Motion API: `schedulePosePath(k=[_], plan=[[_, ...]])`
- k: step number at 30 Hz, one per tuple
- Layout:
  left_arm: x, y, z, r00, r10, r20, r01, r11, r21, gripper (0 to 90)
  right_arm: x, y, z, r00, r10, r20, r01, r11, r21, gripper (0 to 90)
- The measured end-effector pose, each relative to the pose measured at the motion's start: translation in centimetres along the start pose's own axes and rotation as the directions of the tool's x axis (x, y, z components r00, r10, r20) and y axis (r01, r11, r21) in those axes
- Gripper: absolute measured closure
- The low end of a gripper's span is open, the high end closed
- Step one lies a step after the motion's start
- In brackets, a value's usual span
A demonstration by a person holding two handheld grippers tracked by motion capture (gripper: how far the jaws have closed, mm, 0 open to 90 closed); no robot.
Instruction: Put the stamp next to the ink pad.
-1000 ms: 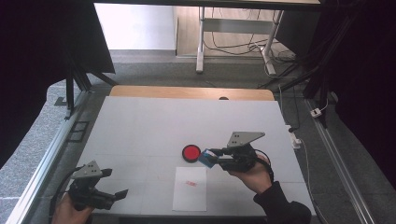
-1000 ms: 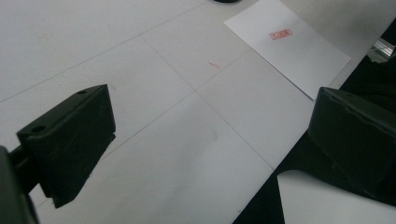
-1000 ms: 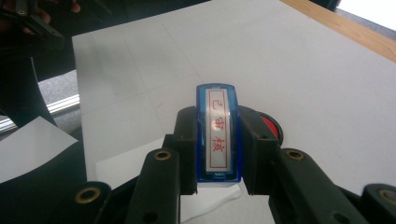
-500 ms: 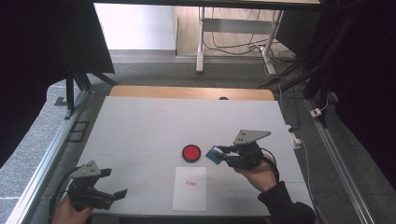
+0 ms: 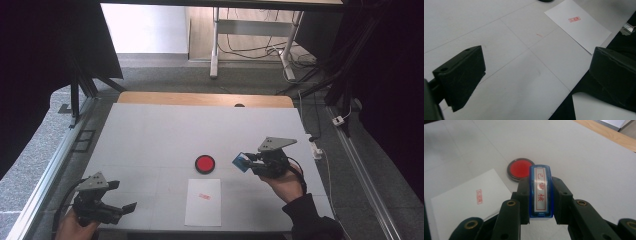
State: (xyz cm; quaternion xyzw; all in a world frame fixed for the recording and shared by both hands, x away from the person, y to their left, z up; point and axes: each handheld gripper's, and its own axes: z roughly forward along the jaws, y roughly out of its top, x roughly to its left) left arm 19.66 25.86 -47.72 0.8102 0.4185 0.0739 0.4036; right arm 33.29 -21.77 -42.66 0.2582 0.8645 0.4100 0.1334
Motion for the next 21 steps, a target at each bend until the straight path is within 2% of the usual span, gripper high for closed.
schedulePosePath(k=[10, 21], plan=[[0.1, 0.0, 0.1, 1.0000, -0.002, -0.001, 0.002, 1.0000, 0.005, 1.2, -1.5, -0.8, -0.1, 0.9977, 0.021, 0.065, -0.023, 0.999, 0.031, 70.8], [0.1, 0.0, 0.1, 1.0000, 0.000, 0.002, 0.000, 0.9999, 0.011, 1.7, -3.2, -1.8, 0.1, 0.9905, 0.032, 0.133, -0.043, 0.996, 0.079, 70.8]])
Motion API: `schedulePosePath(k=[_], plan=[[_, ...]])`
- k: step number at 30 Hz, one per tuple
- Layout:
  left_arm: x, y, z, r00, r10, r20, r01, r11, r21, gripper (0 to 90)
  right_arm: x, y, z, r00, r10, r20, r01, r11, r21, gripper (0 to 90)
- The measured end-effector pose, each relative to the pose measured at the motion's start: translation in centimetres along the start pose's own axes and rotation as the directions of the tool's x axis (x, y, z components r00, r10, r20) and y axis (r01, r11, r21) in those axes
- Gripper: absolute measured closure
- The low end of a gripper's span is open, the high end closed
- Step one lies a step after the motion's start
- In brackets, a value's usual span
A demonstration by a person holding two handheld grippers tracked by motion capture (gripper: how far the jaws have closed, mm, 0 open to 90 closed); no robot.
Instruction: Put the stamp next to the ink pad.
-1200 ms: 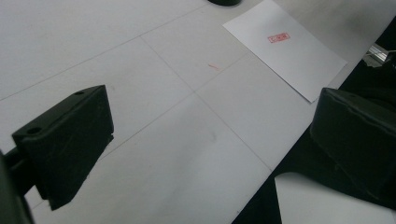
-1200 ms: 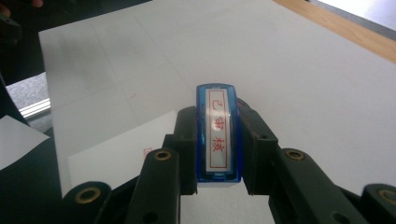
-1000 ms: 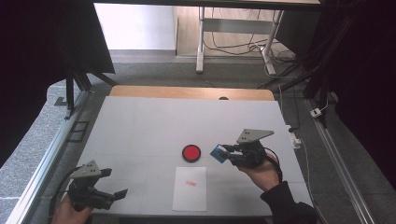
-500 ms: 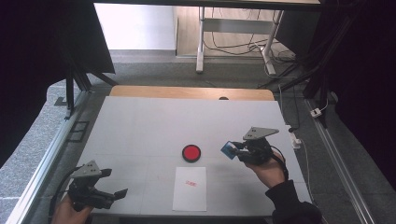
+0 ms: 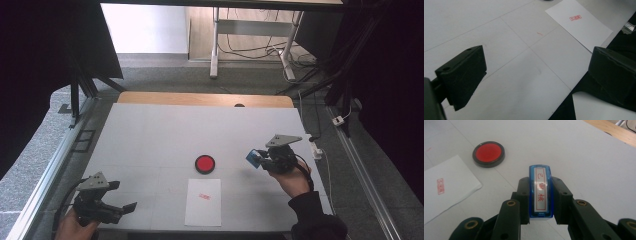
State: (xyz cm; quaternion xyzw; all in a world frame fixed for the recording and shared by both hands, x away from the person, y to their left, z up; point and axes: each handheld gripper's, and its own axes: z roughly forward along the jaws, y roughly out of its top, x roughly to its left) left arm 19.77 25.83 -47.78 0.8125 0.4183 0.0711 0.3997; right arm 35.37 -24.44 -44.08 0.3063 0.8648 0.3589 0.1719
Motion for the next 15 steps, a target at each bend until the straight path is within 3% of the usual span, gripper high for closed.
schedulePosePath(k=[8, 15], plan=[[0.0, 0.0, 0.0, 1.0000, -0.003, 0.000, 0.003, 1.0000, 0.002, 2.0, -1.3, -0.9, 0.5, 0.9990, 0.013, 0.042, -0.015, 0.999, 0.034, 70.8], [0.0, 0.1, 0.1, 1.0000, -0.006, 0.000, 0.006, 1.0000, 0.008, 2.3, -2.0, -1.7, 1.3, 0.9986, 0.017, 0.051, -0.020, 0.998, 0.066, 70.7]])
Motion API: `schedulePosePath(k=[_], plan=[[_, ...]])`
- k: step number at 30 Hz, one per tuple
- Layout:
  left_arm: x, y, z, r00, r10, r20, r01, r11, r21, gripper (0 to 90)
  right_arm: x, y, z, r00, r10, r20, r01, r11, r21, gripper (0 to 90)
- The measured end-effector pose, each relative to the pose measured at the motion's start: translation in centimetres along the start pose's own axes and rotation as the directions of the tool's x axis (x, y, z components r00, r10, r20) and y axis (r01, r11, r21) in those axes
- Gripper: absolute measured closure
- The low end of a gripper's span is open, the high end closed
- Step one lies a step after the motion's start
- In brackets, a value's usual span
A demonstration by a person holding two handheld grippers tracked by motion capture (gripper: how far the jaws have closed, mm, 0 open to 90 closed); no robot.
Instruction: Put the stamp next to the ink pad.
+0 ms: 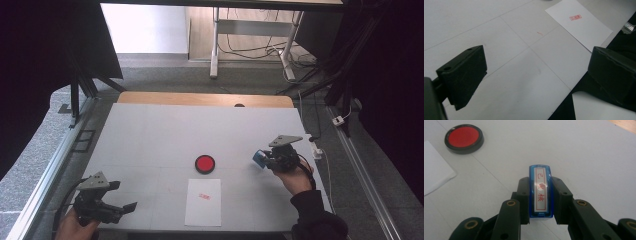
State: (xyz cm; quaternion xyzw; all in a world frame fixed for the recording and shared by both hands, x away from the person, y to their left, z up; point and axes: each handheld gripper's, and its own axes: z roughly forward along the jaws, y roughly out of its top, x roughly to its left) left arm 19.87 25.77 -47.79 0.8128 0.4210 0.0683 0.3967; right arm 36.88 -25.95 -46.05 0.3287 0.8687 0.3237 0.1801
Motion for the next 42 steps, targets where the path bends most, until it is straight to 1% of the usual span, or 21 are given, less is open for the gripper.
schedulePosePath(k=[1, 3, 9, 13, 17, 19, 31, 37, 42], plan=[[0.0, 0.0, 0.0, 1.0000, 0.000, -0.001, 0.000, 1.0000, 0.001, 2.4, -0.1, -0.1, 0.1, 1.0000, -0.004, 0.002, 0.004, 1.000, 0.003, 70.7], [0.0, 0.0, 0.0, 1.0000, 0.000, -0.001, 0.000, 1.0000, 0.003, 2.4, -0.4, -0.3, 0.4, 1.0000, 0.003, 0.002, -0.003, 1.000, 0.011, 70.7], [0.0, 0.1, 0.1, 1.0000, 0.001, 0.000, -0.001, 1.0000, 0.007, 2.6, -0.8, -0.9, 1.1, 0.9993, 0.036, -0.009, -0.036, 0.998, 0.044, 70.6], [0.0, 0.1, 0.1, 1.0000, 0.001, 0.002, -0.001, 1.0000, 0.009, 2.7, -0.9, -1.1, 1.6, 0.9992, 0.037, -0.014, -0.036, 0.997, 0.067, 70.4], [0.0, 0.1, 0.1, 1.0000, -0.001, 0.002, 0.001, 0.9999, 0.011, 2.7, -1.0, -1.2, 1.7, 0.9990, 0.043, -0.014, -0.042, 0.997, 0.069, 70.2], [0.0, 0.1, 0.1, 1.0000, -0.001, 0.002, 0.001, 0.9999, 0.011, 2.7, -1.0, -1.2, 1.7, 0.9987, 0.048, -0.015, -0.047, 0.997, 0.067, 69.9], [0.0, 0.1, 0.1, 1.0000, -0.006, 0.002, 0.006, 0.9999, 0.011, 2.7, -1.0, -1.0, 1.5, 0.9977, 0.067, -0.008, -0.067, 0.997, 0.038, 59.2], [0.0, 0.1, 0.1, 1.0000, -0.008, 0.003, 0.008, 0.9999, 0.009, 2.7, -0.6, -0.7, 1.0, 0.9982, 0.061, 0.000, -0.061, 0.998, 0.013, 54.2], [0.0, 0.1, 0.1, 1.0000, -0.008, 0.001, 0.008, 0.9999, 0.008, 2.7, -0.2, -0.3, 0.5, 0.9978, 0.064, -0.017, -0.064, 0.998, -0.002, 47.3]])
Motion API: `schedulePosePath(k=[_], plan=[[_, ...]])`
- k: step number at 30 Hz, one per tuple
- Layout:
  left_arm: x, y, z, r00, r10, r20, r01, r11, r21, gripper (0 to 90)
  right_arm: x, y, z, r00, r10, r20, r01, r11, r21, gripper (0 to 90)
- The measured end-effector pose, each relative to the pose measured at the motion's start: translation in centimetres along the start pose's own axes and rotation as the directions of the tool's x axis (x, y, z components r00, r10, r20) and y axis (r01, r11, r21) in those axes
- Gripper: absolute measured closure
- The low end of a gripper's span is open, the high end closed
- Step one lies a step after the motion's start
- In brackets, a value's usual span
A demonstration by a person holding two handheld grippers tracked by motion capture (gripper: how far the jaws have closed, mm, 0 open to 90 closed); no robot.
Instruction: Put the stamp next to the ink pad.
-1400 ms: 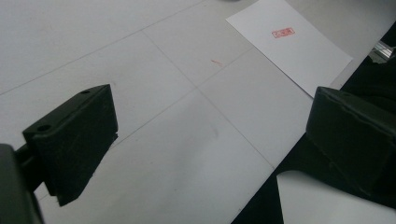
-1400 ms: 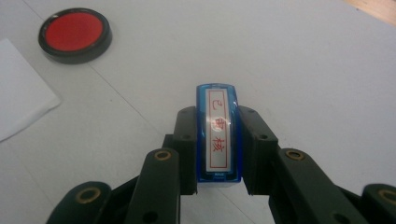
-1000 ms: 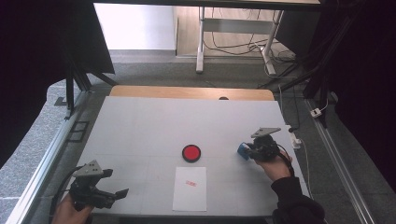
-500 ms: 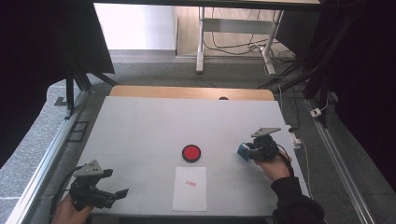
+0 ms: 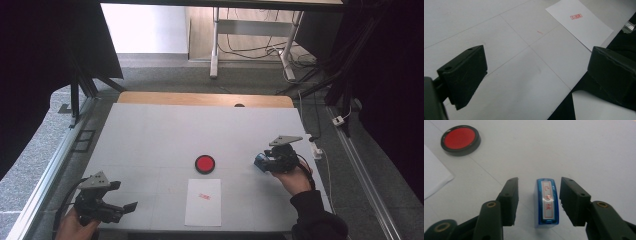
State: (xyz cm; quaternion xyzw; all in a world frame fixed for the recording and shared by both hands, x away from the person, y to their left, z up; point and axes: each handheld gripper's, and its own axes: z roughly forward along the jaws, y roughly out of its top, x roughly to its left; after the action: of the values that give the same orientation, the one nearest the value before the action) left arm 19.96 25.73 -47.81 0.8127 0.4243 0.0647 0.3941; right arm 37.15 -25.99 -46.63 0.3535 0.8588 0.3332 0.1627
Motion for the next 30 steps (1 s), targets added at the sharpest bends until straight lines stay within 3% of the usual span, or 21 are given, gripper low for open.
schedulePosePath(k=[5, 13, 30], plan=[[0.0, 0.0, 0.0, 1.0000, 0.000, 0.001, 0.000, 1.0000, 0.001, 2.6, 0.4, 0.3, -0.4, 0.9996, 0.019, -0.023, -0.019, 1.000, -0.016, 39.4], [0.0, 0.0, 0.0, 1.0000, -0.001, 0.000, 0.001, 1.0000, 0.001, 2.7, 1.7, 0.7, -1.2, 0.9987, 0.005, -0.050, -0.008, 0.998, -0.059, 26.6], [0.0, 0.0, 0.0, 1.0000, -0.002, -0.001, 0.002, 1.0000, 0.002, 2.6, 4.0, 0.3, -3.6, 0.9973, 0.021, -0.070, -0.028, 0.995, -0.099, 7.4]])
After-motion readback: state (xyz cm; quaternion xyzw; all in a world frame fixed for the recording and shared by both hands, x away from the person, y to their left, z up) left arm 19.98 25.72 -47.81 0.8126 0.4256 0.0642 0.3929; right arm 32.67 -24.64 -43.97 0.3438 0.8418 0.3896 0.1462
